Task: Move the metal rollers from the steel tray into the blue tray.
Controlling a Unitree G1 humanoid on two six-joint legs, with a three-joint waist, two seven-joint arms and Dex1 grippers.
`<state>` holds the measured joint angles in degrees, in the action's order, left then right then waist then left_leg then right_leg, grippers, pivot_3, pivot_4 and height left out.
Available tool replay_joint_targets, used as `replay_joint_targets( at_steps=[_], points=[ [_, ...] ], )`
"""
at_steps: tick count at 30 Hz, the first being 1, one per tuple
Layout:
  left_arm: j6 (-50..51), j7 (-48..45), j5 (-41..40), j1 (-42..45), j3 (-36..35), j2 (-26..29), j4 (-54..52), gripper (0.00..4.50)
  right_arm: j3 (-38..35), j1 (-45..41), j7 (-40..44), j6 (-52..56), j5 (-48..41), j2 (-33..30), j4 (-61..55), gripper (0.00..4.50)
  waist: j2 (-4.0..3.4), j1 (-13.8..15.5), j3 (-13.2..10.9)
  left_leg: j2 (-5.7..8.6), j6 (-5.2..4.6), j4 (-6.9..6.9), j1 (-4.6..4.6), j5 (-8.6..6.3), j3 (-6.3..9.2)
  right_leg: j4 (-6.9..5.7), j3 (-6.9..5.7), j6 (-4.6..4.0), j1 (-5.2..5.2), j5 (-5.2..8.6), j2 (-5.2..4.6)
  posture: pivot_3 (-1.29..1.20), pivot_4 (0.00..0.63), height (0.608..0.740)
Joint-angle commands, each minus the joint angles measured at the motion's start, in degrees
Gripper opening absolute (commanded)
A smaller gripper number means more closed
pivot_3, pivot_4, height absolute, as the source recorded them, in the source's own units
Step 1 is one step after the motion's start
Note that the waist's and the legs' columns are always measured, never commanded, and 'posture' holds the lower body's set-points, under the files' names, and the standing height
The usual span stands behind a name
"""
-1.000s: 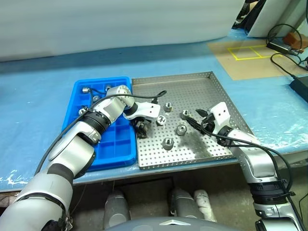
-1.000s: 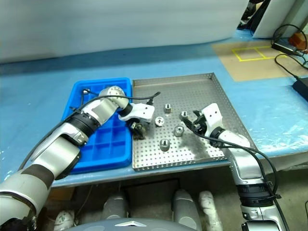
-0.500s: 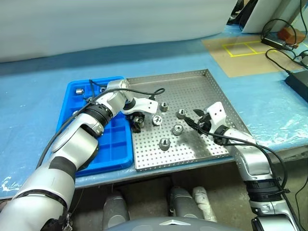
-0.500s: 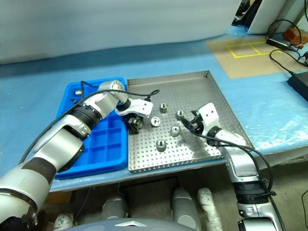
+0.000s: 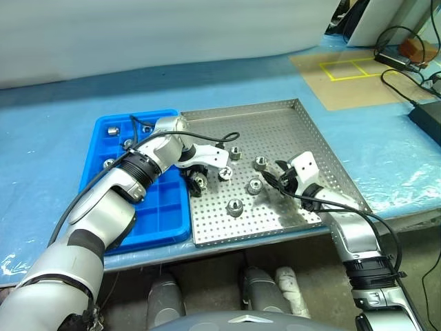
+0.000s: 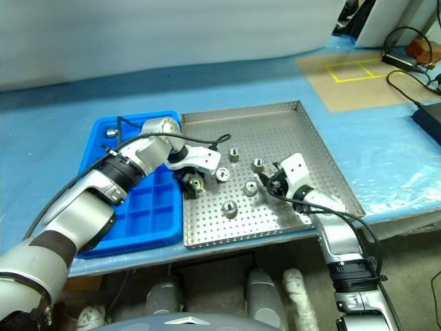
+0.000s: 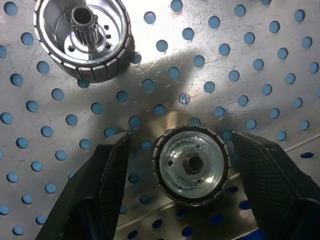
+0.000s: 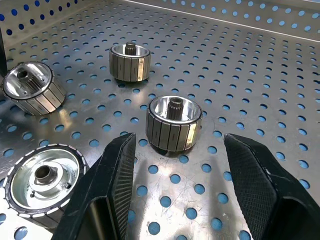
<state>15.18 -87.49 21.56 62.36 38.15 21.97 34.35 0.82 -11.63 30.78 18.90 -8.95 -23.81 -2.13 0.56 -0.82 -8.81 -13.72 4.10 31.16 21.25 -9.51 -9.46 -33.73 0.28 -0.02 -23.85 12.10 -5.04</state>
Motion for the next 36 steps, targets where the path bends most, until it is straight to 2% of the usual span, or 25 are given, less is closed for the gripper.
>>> replay_joint_targets(
  at_steps=[1,2,5,14,18,19,21,23,30,36],
  points=[
    [-1.2,0.2,2.0,-1.5,1.1,2.2,0.7,3.04,-0.2,-0.6,-0.1,-1.4,0.1,0.1,-1.0,2.96,0.00,-0.1,0.0,0.00,0.01,0.00,-0.04,0.01,-0.01,-0.01,0.00,-0.01,0.00,-0.01,0.01,-0.27,0.150,0.740],
    [-1.5,0.0,2.0,-1.8,1.1,2.5,0.4,2.91,-0.2,-0.8,-0.1,-1.3,0.0,0.2,-1.0,2.96,0.00,-0.1,0.0,0.00,0.03,0.00,-0.07,0.02,-0.02,-0.02,0.00,-0.02,0.01,-0.01,0.01,-0.27,0.150,0.740],
    [-1.9,1.6,2.6,-2.3,1.1,2.3,0.4,1.96,-0.3,-0.9,0.0,-1.2,0.0,0.1,-1.0,2.96,0.00,0.0,0.0,-0.01,0.02,0.00,-0.11,0.02,-0.02,-0.02,0.00,-0.04,0.04,-0.03,0.01,-0.27,0.150,0.740],
    [-2.4,2.6,1.5,-3.1,-0.6,2.9,-0.4,1.76,-0.1,-0.8,0.8,-0.6,-0.5,0.1,-2.0,2.96,-0.01,0.0,0.0,-0.01,0.00,0.02,-0.20,0.01,-0.04,-0.02,0.01,-0.05,0.16,-0.03,0.01,-0.26,0.150,0.740],
    [-6.0,6.3,-0.9,-3.5,-4.6,3.8,-2.1,1.76,-1.0,-0.3,3.5,1.5,-4.4,0.2,-5.6,2.96,-0.02,0.0,0.0,-0.01,-0.02,0.02,-0.20,-0.01,-0.04,-0.03,0.00,-0.05,0.16,-0.03,0.00,-0.26,0.150,0.740],
    [-7.8,6.8,-2.1,-3.7,-5.9,4.2,-3.0,1.76,-1.3,-0.1,4.2,2.2,-5.5,0.1,-6.5,2.96,-0.02,0.0,0.0,-0.02,-0.06,0.02,-0.18,-0.03,-0.04,-0.03,0.00,-0.06,0.14,-0.04,0.00,-0.26,0.150,0.740],
    [-5.8,3.4,-10.6,-4.8,-12.3,5.0,-9.3,1.76,-3.2,-0.5,7.0,4.3,-10.0,-0.7,-9.2,2.96,-0.05,0.1,0.0,-0.03,-0.07,0.01,-0.14,-0.03,-0.04,-0.02,0.00,-0.06,0.10,-0.04,0.01,-0.25,0.150,0.740],
    [-4.4,2.7,-15.0,-5.4,-16.0,5.4,-12.5,1.76,-4.3,-1.0,8.8,5.7,-12.8,-1.6,-10.6,2.96,-0.05,0.4,-0.1,-0.02,-0.07,0.00,0.01,-0.03,-0.04,-0.01,0.02,-0.06,-0.02,-0.04,0.00,-0.24,0.150,0.740],
    [5.0,-0.1,-29.6,-15.3,-29.1,16.5,-31.2,1.76,-2.0,-8.8,15.0,9.2,-16.7,-5.2,-11.8,2.96,-0.10,0.7,-0.1,-0.05,-0.03,-0.06,0.09,-0.07,-0.12,-0.02,-0.06,-0.07,-0.13,-0.04,-0.01,-0.15,0.150,0.740],
    [7.7,4.2,-35.8,-27.2,-40.6,25.5,-38.3,1.76,4.7,-14.4,22.1,8.6,-16.6,-3.7,-8.5,2.96,-0.11,1.9,-0.1,-0.10,0.05,-0.16,0.13,-0.05,-0.12,-0.05,-0.20,-0.08,-0.27,-0.04,-0.01,-0.03,0.150,0.740]
  ],
)
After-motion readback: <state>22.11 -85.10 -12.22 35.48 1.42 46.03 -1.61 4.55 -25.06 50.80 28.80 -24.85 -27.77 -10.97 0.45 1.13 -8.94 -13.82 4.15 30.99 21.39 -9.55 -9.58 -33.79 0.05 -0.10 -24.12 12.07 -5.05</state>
